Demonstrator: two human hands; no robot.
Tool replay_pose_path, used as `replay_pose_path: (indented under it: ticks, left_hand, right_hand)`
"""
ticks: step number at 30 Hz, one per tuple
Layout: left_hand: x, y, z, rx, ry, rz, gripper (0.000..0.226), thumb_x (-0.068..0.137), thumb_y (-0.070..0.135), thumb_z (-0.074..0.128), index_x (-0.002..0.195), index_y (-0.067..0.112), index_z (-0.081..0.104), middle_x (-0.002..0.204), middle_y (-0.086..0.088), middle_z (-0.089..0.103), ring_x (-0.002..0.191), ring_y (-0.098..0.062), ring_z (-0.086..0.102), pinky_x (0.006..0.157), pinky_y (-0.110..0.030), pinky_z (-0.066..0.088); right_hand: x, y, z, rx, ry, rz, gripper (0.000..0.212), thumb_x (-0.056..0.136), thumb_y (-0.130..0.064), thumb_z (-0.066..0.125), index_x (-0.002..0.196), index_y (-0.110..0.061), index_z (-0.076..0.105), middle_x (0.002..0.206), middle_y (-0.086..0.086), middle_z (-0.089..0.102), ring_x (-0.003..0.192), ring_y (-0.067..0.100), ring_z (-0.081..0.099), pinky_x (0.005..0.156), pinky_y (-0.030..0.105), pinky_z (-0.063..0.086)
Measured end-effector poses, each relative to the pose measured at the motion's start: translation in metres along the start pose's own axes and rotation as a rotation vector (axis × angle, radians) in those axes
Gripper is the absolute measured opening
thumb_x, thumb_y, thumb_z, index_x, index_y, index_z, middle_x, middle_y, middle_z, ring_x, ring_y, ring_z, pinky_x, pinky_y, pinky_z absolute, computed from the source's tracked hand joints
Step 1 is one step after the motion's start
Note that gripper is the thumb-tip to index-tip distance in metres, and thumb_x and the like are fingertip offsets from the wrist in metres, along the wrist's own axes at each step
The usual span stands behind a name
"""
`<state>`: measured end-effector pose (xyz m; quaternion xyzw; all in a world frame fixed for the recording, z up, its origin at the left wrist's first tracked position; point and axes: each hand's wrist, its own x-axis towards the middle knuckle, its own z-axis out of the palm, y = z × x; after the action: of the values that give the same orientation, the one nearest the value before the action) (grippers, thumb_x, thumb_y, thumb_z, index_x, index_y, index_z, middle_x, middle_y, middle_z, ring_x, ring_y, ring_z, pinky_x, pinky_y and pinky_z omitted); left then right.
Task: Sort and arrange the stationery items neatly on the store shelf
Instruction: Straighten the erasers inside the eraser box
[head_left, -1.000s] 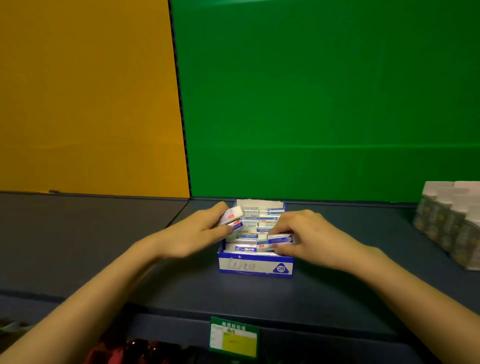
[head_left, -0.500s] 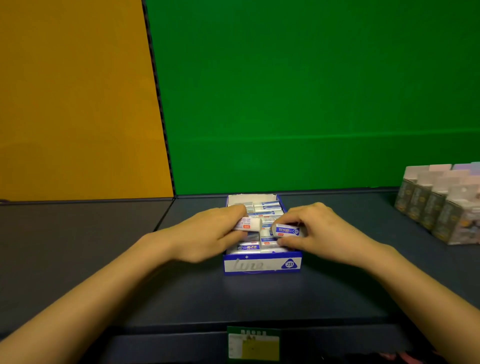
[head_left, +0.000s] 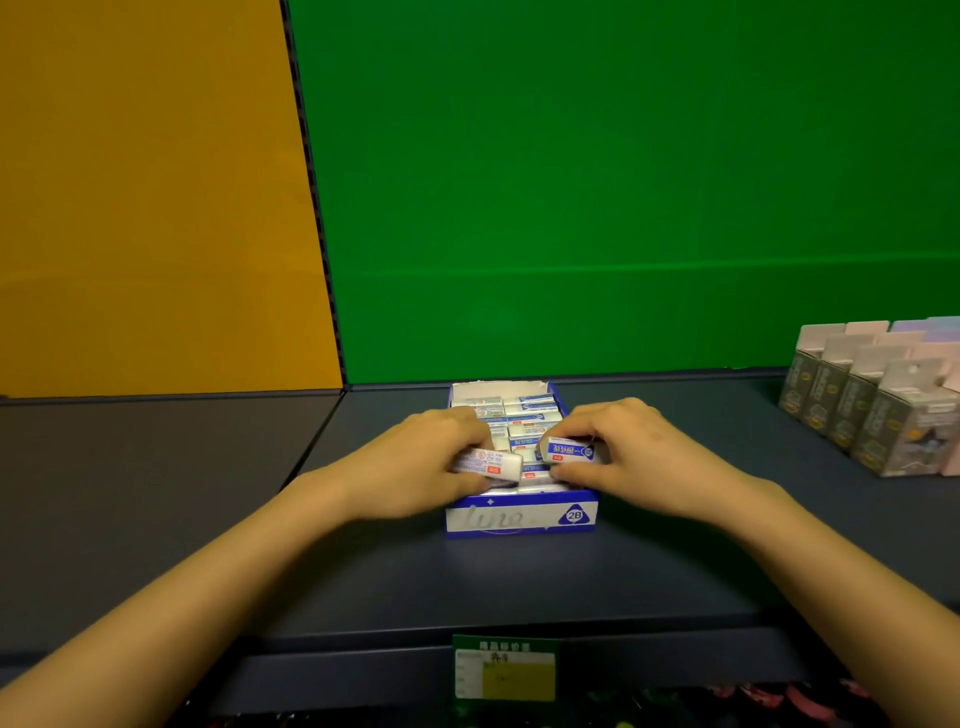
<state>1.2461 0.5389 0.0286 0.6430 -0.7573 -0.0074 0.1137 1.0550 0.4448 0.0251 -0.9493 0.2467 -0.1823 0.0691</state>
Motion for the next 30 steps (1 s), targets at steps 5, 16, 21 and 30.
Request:
replay_pose_path:
  ticks: [5,16,21,30]
  left_hand:
    - [0.000,-0.007,-0.006,-0.201,0.071,-0.083,0.026,0.077,0.028,0.071,0.098,0.014,0.070,0.100,0.000,0.073,0.084,-0.013,0.065,0.067,-0.025,0.048]
    - [-0.005,-0.005,-0.013,-0.190,0.097,-0.062,0.031,0.080,0.032,0.067,0.105,0.014,0.069,0.104,0.002,0.072,0.085,-0.008,0.064,0.067,-0.020,0.050]
    - [-0.015,0.000,-0.013,-0.126,0.046,-0.035,0.027,0.093,0.035,0.043,0.104,0.012,0.051,0.110,0.000,0.061,0.094,-0.012,0.056,0.075,-0.029,0.048]
    - [-0.026,0.000,-0.010,-0.324,0.051,-0.083,0.018,0.095,0.027,0.043,0.107,0.016,0.051,0.108,0.009,0.058,0.094,-0.002,0.056,0.069,-0.012,0.045]
  right_hand:
    - [-0.001,-0.001,-0.002,0.016,-0.017,-0.002,0.030,0.085,-0.035,0.060,0.112,-0.024,0.065,0.114,-0.008,0.067,0.075,-0.003,0.049,0.065,0.015,0.036]
    - [0.000,0.001,-0.005,0.022,-0.020,-0.033,0.033,0.088,-0.041,0.052,0.110,-0.018,0.063,0.109,-0.008,0.065,0.090,0.007,0.055,0.081,0.029,0.043]
    - [-0.002,-0.004,-0.006,0.075,-0.156,-0.076,0.040,0.097,-0.036,0.031,0.129,-0.019,0.047,0.116,-0.007,0.051,0.105,0.007,0.047,0.098,0.026,0.037]
    - [0.003,-0.001,-0.012,0.167,-0.170,-0.130,0.029,0.083,-0.030,0.065,0.110,-0.030,0.057,0.088,-0.021,0.060,0.083,-0.002,0.056,0.079,0.019,0.046]
